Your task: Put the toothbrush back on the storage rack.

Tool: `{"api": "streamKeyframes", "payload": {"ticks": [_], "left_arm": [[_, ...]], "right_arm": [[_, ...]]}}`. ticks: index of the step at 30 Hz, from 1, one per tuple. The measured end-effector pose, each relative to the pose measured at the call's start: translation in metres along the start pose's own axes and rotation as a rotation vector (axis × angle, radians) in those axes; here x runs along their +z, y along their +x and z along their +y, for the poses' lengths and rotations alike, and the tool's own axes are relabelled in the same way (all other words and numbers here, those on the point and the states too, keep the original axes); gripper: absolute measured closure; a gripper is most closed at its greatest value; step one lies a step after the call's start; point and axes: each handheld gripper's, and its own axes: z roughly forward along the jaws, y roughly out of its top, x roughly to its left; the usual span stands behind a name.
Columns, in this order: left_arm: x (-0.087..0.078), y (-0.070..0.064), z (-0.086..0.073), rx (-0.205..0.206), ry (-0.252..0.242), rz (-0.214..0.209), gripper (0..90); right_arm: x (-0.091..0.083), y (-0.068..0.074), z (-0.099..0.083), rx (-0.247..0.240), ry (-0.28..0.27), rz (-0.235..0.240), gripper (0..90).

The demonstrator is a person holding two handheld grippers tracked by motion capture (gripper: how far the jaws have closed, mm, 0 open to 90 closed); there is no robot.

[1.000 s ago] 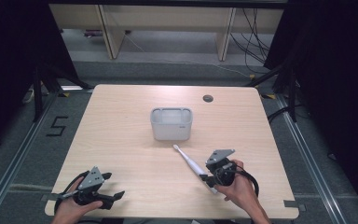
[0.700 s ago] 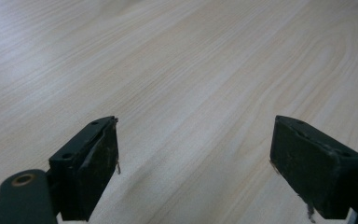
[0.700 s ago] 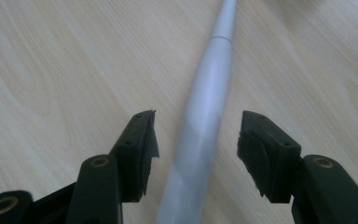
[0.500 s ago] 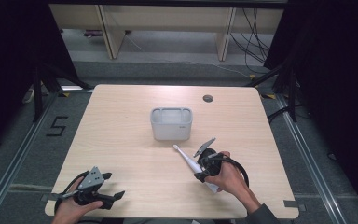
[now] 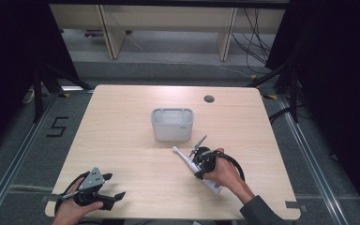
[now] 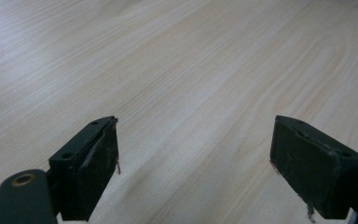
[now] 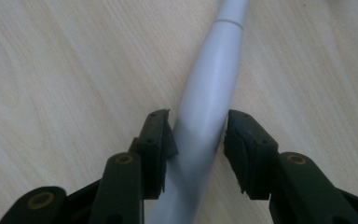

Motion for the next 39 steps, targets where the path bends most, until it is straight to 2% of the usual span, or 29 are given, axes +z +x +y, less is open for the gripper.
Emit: {"api": "streamKeyframes", "payload": {"ticks": [1, 2, 3, 6, 8, 9, 10, 11, 12, 14, 17, 18, 20, 21, 22, 27, 28, 29, 30, 31, 34, 37, 39], "left_arm": [[0.0, 0.0, 0.0, 0.004, 0.002, 0.004, 15.0], [0.001, -0.001, -0.001, -0.016, -0.014, -0.008, 15.0], [0.001, -0.001, -0.001, -0.02, -0.009, -0.005, 15.0], [0.0, 0.0, 0.0, 0.0, -0.004, 0.0, 15.0], [0.001, 0.0, -0.001, -0.009, -0.011, -0.003, 15.0], [0.002, -0.002, 0.0, -0.035, -0.015, -0.006, 15.0], [0.002, -0.002, -0.001, -0.032, -0.024, -0.001, 15.0], [0.001, -0.001, -0.001, -0.011, -0.009, 0.001, 15.0], [0.001, -0.001, -0.001, -0.012, -0.009, -0.005, 15.0], [0.002, -0.003, -0.001, -0.037, -0.026, -0.007, 15.0], [0.001, -0.002, -0.001, -0.021, -0.019, -0.003, 15.0], [0.001, -0.001, -0.001, -0.013, -0.01, 0.0, 15.0], [0.002, -0.003, -0.001, -0.036, -0.024, -0.007, 15.0], [0.001, -0.002, -0.001, -0.023, -0.016, 0.001, 15.0], [0.001, -0.002, -0.001, -0.013, -0.011, 0.0, 15.0], [0.002, -0.003, -0.001, -0.032, -0.029, -0.005, 15.0], [0.001, -0.001, -0.001, -0.005, -0.007, -0.001, 15.0], [0.001, -0.001, -0.001, -0.005, -0.006, -0.004, 15.0], [0.001, -0.001, -0.001, -0.005, -0.004, 0.0, 15.0], [0.003, -0.003, -0.001, -0.031, -0.028, -0.004, 15.0], [0.002, -0.002, -0.002, -0.02, -0.021, -0.006, 15.0], [0.002, -0.003, -0.001, -0.038, -0.028, -0.007, 15.0], [0.002, -0.002, -0.001, -0.028, -0.036, -0.012, 15.0]], "right_arm": [[0.001, 0.0, 0.001, -0.005, 0.011, -0.001, 60.6], [0.001, 0.0, 0.002, -0.002, 0.02, 0.0, 61.6], [0.002, -0.001, 0.002, -0.01, 0.032, 0.004, 62.6], [0.003, 0.0, 0.004, -0.022, 0.054, 0.012, 65.0], [0.003, 0.0, 0.005, -0.028, 0.066, 0.015, 65.5], [0.004, 0.0, 0.006, -0.036, 0.079, 0.016, 65.6], [0.004, 0.0, 0.007, -0.037, 0.081, 0.018, 65.7], [0.005, -0.001, 0.008, -0.041, 0.097, 0.009, 65.8], [0.005, 0.002, 0.009, -0.019, 0.104, -0.002, 65.8], [0.005, 0.001, 0.01, -0.039, 0.112, 0.016, 65.8], [0.006, 0.001, 0.012, -0.044, 0.124, 0.012, 65.9], [0.007, 0.001, 0.014, -0.044, 0.144, 0.0, 65.9], [0.008, 0.0, 0.015, -0.068, 0.154, -0.002, 66.0], [0.008, 0.001, 0.016, -0.053, 0.165, -0.014, 66.1], [0.009, 0.0, 0.017, -0.08, 0.167, -0.012, 66.2], [0.008, 0.002, 0.02, -0.073, 0.2, -0.015, 66.4], [0.008, 0.003, 0.021, -0.069, 0.208, -0.016, 66.4], [0.01, 0.002, 0.021, -0.088, 0.201, -0.015, 66.4], [0.01, 0.002, 0.022, -0.094, 0.207, -0.021, 66.4], [0.01, 0.002, 0.023, -0.095, 0.216, -0.024, 66.4], [0.011, 0.004, 0.026, -0.111, 0.236, -0.033, 66.5], [0.012, 0.007, 0.03, -0.134, 0.257, -0.048, 66.6], [0.012, 0.007, 0.03, -0.127, 0.258, -0.046, 66.6]]}}
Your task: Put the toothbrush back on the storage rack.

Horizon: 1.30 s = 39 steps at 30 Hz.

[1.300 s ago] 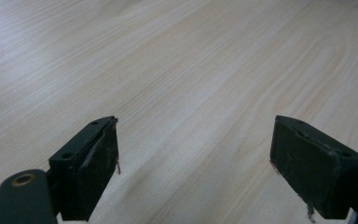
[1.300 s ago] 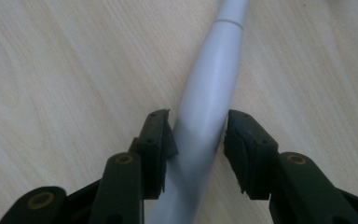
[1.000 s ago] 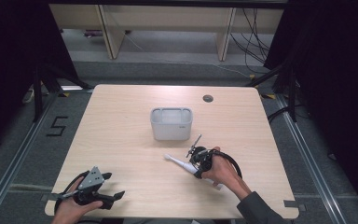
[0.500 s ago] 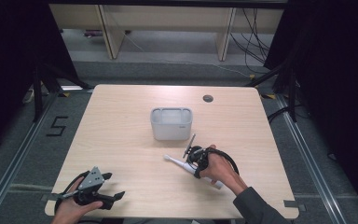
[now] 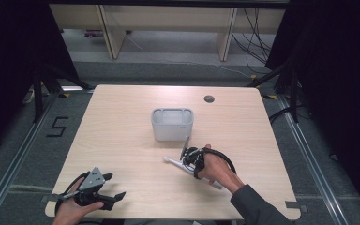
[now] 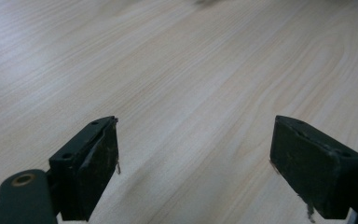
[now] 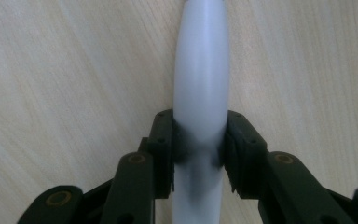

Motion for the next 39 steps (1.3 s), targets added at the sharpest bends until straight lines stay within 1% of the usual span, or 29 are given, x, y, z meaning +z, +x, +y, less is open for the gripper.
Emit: {"api": "streamKeyframes", "payload": {"ticks": [2, 3, 4, 5, 8, 9, 10, 11, 13, 14, 15, 18, 19, 20, 22, 23, 24, 26, 28, 29, 30, 31, 32, 33, 35, 36, 37, 38, 39], "left_arm": [[-0.001, 0.0, 0.0, 0.007, 0.012, 0.0, 15.1], [-0.002, 0.002, 0.001, 0.014, 0.032, 0.007, 15.0], [-0.003, 0.002, 0.001, 0.012, 0.028, 0.006, 15.0], [-0.002, 0.0, 0.001, -0.006, 0.014, 0.004, 15.0], [-0.002, 0.001, 0.001, 0.001, 0.024, 0.002, 15.0], [-0.002, 0.002, 0.001, 0.009, 0.023, 0.01, 15.0], [-0.002, 0.002, 0.001, 0.009, 0.023, 0.01, 15.0], [-0.002, 0.001, 0.001, 0.0, 0.009, 0.009, 15.0], [-0.001, 0.001, 0.0, -0.004, 0.001, 0.009, 15.0], [-0.001, 0.001, 0.0, -0.012, 0.001, 0.01, 15.1], [-0.001, 0.001, 0.0, -0.01, -0.001, 0.01, 15.0], [-0.002, 0.001, 0.0, -0.002, 0.011, 0.011, 15.0], [-0.001, 0.001, 0.0, -0.02, -0.002, 0.01, 15.0], [-0.001, 0.001, 0.0, -0.02, -0.001, 0.011, 15.0], [-0.001, 0.001, 0.001, -0.019, -0.003, 0.011, 15.0], [-0.001, 0.001, 0.0, -0.01, -0.002, 0.01, 15.0], [-0.001, 0.001, 0.0, -0.011, 0.005, 0.007, 15.0], [-0.001, 0.001, 0.0, -0.019, 0.005, 0.009, 15.0], [-0.001, 0.001, 0.0, -0.014, 0.002, 0.013, 15.0], [-0.001, 0.001, 0.0, -0.018, -0.001, 0.011, 15.0], [-0.001, 0.001, 0.0, -0.017, 0.005, 0.008, 15.0], [-0.001, 0.003, 0.0, -0.005, 0.008, 0.011, 15.0], [-0.001, 0.003, 0.0, -0.005, 0.008, 0.011, 15.0], [-0.001, 0.002, 0.0, -0.008, 0.01, 0.012, 15.1], [0.0, 0.002, 0.0, -0.011, 0.008, 0.014, 15.0], [-0.002, 0.003, 0.0, 0.007, 0.034, 0.015, 15.0], [-0.002, 0.003, 0.001, 0.005, 0.027, 0.012, 15.0], [-0.001, 0.003, 0.0, 0.002, 0.01, 0.015, 15.0], [-0.001, 0.002, 0.0, -0.003, 0.012, 0.017, 15.0]], "right_arm": [[0.0, 0.002, 0.001, 0.002, 0.009, -0.008, 66.6], [0.0, 0.001, 0.001, 0.003, 0.006, -0.009, 66.7], [-0.001, 0.001, 0.0, -0.003, 0.005, -0.01, 66.7], [-0.001, 0.001, -0.001, 0.002, -0.002, -0.007, 66.7], [0.0, 0.0, -0.002, -0.008, -0.007, 0.005, 66.8], [0.0, -0.001, -0.003, -0.012, -0.034, 0.009, 66.8], [0.0, -0.001, -0.003, -0.012, -0.034, 0.009, 66.8], [-0.001, 0.002, -0.005, 0.005, -0.028, -0.004, 66.8], [-0.001, 0.002, -0.006, -0.005, -0.038, 0.004, 66.8], [-0.004, 0.003, -0.008, 0.005, -0.054, -0.003, 66.9], [-0.005, 0.002, -0.009, -0.001, -0.063, -0.017, 66.9], [-0.009, 0.002, -0.012, 0.001, -0.083, -0.014, 66.9], [-0.014, 0.002, -0.017, 0.01, -0.107, -0.017, 66.9], [-0.017, 0.001, -0.019, 0.012, -0.132, -0.024, 66.9], [-0.02, 0.001, -0.021, 0.014, -0.138, -0.02, 66.9], [-0.027, 0.002, -0.026, 0.031, -0.166, -0.019, 66.9], [-0.031, 0.001, -0.028, 0.033, -0.177, -0.013, 66.9], [-0.039, 0.0, -0.033, 0.049, -0.207, -0.022, 66.8], [-0.043, -0.001, -0.035, 0.046, -0.219, -0.018, 66.9], [-0.046, -0.002, -0.037, 0.039, -0.254, -0.019, 66.9], [-0.05, -0.003, -0.041, 0.047, -0.293, -0.021, 66.8], [-0.056, -0.006, -0.044, 0.056, -0.34, -0.017, 66.8], [-0.056, -0.006, -0.044, 0.056, -0.34, -0.017, 66.8], [-0.064, -0.009, -0.049, 0.072, -0.384, -0.023, 66.8], [-0.07, -0.012, -0.053, 0.095, -0.438, -0.021, 66.8], [-0.073, -0.014, -0.055, 0.113, -0.471, -0.023, 66.8], [-0.077, -0.018, -0.057, 0.105, -0.505, -0.035, 66.8], [-0.08, -0.02, -0.059, 0.119, -0.531, -0.043, 66.9], [-0.082, -0.023, -0.061, 0.124, -0.569, -0.061, 66.9]]}}
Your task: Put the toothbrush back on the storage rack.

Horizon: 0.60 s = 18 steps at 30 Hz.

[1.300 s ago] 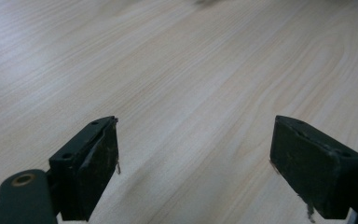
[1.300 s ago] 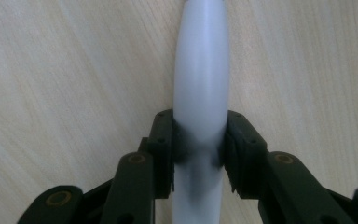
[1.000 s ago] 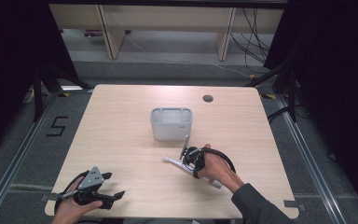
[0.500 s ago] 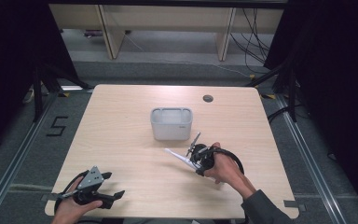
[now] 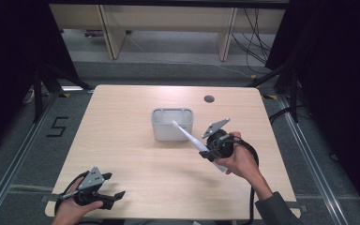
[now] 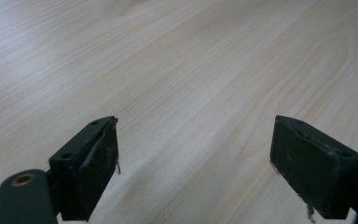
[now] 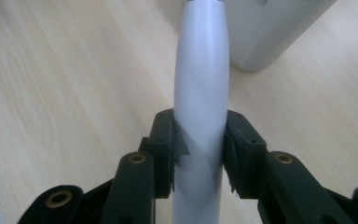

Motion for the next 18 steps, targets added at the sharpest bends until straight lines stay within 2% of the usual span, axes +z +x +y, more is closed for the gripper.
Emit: {"api": "streamKeyframes", "payload": {"ticks": [2, 3, 4, 5, 6, 8, 9, 10, 12, 13, 14, 16, 17, 18], "left_arm": [[0.001, 0.0, 0.0, -0.008, -0.005, 0.0, 15.0], [-0.001, 0.002, 0.0, 0.017, 0.012, 0.0, 15.0], [-0.001, 0.002, 0.0, 0.015, 0.008, 0.007, 15.0], [-0.001, 0.0, 0.0, -0.009, -0.004, -0.005, 15.0], [-0.001, 0.0, 0.0, -0.009, -0.004, -0.005, 15.0], [0.0, 0.001, 0.0, -0.008, 0.004, 0.002, 15.0], [-0.001, 0.003, 0.001, 0.028, 0.018, 0.009, 15.0], [-0.001, 0.003, 0.001, 0.028, 0.018, 0.009, 15.0], [0.0, -0.001, 0.0, -0.009, -0.002, -0.003, 15.0], [0.0, -0.001, 0.0, -0.009, -0.002, -0.003, 15.0], [-0.001, 0.003, 0.001, 0.034, 0.019, 0.006, 15.0], [-0.001, 0.002, 0.0, 0.016, 0.006, 0.003, 15.0], [0.0, -0.001, 0.0, -0.021, -0.017, -0.003, 15.0], [0.0, -0.001, 0.0, -0.021, -0.017, -0.003, 15.0]], "right_arm": [[-0.004, -0.005, 0.001, 0.044, -0.04, -0.005, 66.8], [-0.006, -0.007, 0.0, 0.05, -0.081, -0.012, 66.8], [-0.009, -0.011, 0.0, 0.049, -0.09, -0.025, 66.8], [-0.01, -0.013, -0.002, 0.057, -0.132, -0.036, 66.8], [-0.011, -0.015, -0.002, 0.058, -0.16, -0.035, 66.8], [-0.012, -0.017, -0.003, 0.068, -0.175, -0.036, 66.8], [-0.015, -0.019, -0.004, 0.092, -0.2, -0.047, 66.8], [-0.015, -0.02, -0.004, 0.109, -0.222, -0.059, 66.8], [-0.015, -0.024, -0.004, 0.104, -0.236, -0.065, 66.8], [-0.015, -0.024, -0.004, 0.104, -0.236, -0.065, 66.8], [-0.014, -0.028, -0.003, 0.132, -0.254, -0.059, 66.8], [-0.013, -0.029, -0.003, 0.143, -0.267, -0.058, 66.8], [-0.011, -0.034, -0.003, 0.152, -0.287, -0.065, 66.8], [-0.011, -0.034, -0.003, 0.152, -0.287, -0.065, 66.8]]}}
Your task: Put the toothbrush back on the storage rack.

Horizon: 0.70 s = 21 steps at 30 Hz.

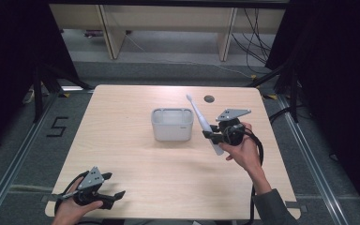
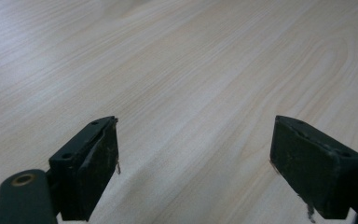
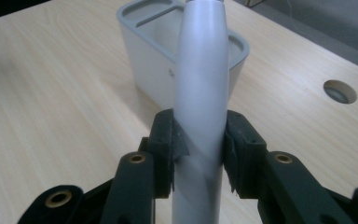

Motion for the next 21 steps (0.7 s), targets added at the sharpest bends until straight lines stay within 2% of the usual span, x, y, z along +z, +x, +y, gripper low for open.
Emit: {"api": "streamKeyframes", "payload": {"ticks": [1, 2, 3, 5, 6, 7, 8, 9, 10, 12, 13, 14, 15, 17, 21], "left_arm": [[-0.002, 0.004, 0.001, 0.054, 0.038, 0.008, 15.0], [-0.002, 0.005, 0.001, 0.059, 0.028, 0.012, 15.0], [0.0, 0.0, 0.0, 0.0, 0.001, 0.0, 15.0], [0.0, 0.001, 0.0, 0.008, 0.01, -0.002, 15.0], [-0.001, 0.004, 0.001, 0.054, 0.032, 0.01, 15.0], [-0.002, 0.005, 0.001, 0.056, 0.028, 0.011, 15.0], [-0.001, 0.001, 0.001, 0.008, 0.016, -0.001, 15.0], [0.0, 0.0, 0.0, -0.003, -0.003, -0.001, 15.0], [0.0, 0.0, 0.0, 0.001, -0.001, -0.001, 15.0], [-0.001, 0.001, 0.0, 0.009, 0.013, -0.003, 15.0], [-0.001, 0.001, 0.001, 0.008, 0.016, -0.002, 15.0], [0.0, 0.0, 0.0, -0.002, -0.005, 0.0, 15.0], [0.0, 0.0, 0.0, 0.001, 0.0, -0.002, 15.0], [-0.001, 0.002, 0.0, 0.014, 0.02, -0.004, 15.0], [0.0, 0.0, 0.0, 0.001, -0.001, -0.002, 15.0]], "right_arm": [[0.001, -0.003, 0.001, 0.001, -0.007, -0.002, 66.8], [0.003, -0.006, 0.002, 0.034, -0.026, -0.011, 66.8], [0.004, -0.008, 0.003, 0.034, -0.034, -0.008, 66.8], [0.006, -0.011, 0.006, 0.039, -0.056, -0.016, 66.8], [0.007, -0.013, 0.007, 0.045, -0.066, -0.019, 66.8], [0.008, -0.015, 0.008, 0.056, -0.081, -0.012, 66.8], [0.009, -0.017, 0.01, 0.059, -0.094, -0.012, 66.8], [0.01, -0.018, 0.011, 0.074, -0.103, -0.006, 66.8], [0.011, -0.021, 0.013, 0.056, -0.123, -0.014, 66.8], [0.013, -0.023, 0.016, 0.074, -0.132, -0.015, 66.8], [0.015, -0.024, 0.017, 0.071, -0.157, -0.028, 66.8], [0.015, -0.024, 0.018, 0.086, -0.154, -0.019, 66.8], [0.017, -0.026, 0.02, 0.073, -0.17, -0.019, 66.8], [0.018, -0.027, 0.023, 0.086, -0.171, -0.019, 66.8], [0.023, -0.029, 0.028, 0.09, -0.217, -0.028, 66.8]]}}
